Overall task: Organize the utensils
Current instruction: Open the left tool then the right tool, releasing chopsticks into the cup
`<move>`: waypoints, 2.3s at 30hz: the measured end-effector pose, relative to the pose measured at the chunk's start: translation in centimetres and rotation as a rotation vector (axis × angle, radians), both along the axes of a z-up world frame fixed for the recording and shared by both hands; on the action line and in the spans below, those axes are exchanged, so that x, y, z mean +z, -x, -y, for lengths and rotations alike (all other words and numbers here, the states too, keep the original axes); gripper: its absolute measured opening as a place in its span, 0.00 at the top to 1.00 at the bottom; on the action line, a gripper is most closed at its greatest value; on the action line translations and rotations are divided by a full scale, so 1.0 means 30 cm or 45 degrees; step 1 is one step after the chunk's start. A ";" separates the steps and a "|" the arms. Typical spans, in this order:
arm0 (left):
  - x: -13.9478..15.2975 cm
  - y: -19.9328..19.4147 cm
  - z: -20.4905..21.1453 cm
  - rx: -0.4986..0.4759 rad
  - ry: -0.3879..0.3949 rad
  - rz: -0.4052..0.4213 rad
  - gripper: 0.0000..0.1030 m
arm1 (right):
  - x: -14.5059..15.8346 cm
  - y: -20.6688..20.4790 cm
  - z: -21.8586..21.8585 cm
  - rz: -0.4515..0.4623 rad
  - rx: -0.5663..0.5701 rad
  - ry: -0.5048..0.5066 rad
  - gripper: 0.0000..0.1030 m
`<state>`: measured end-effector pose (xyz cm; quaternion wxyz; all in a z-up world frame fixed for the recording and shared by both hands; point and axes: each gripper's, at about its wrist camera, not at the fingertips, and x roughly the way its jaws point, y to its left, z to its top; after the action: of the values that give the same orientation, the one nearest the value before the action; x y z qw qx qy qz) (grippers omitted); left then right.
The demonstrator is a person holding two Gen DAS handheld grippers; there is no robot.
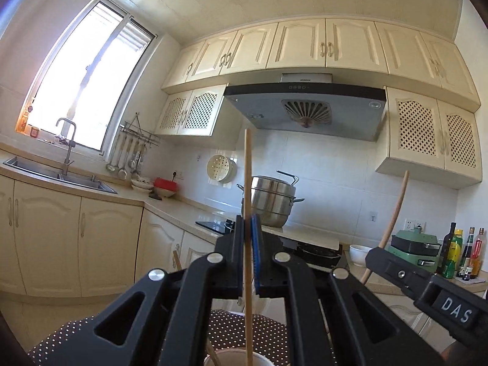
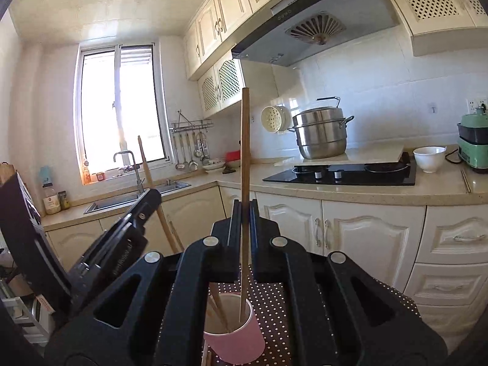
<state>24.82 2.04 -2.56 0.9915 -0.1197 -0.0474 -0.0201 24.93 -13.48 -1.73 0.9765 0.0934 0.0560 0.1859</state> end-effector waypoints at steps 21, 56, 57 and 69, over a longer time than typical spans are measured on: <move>-0.104 0.000 -0.030 -0.056 -0.028 -0.178 0.68 | -0.076 0.023 -0.042 -0.053 -0.011 0.045 0.94; -0.062 0.180 -0.059 -0.058 -0.085 -0.300 0.41 | -0.093 0.139 -0.061 -0.096 -0.092 0.108 0.79; -0.061 0.187 -0.061 -0.060 -0.084 -0.304 0.40 | -0.090 0.146 -0.054 -0.092 -0.100 0.103 0.77; -0.046 0.272 -0.095 -0.164 -0.084 -0.410 0.32 | -0.058 0.233 0.013 -0.058 -0.164 0.073 0.47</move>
<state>16.67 4.90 -3.95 0.9863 -0.0915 0.1205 -0.0655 17.95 -13.87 -3.48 0.9872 0.0731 0.0774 0.1189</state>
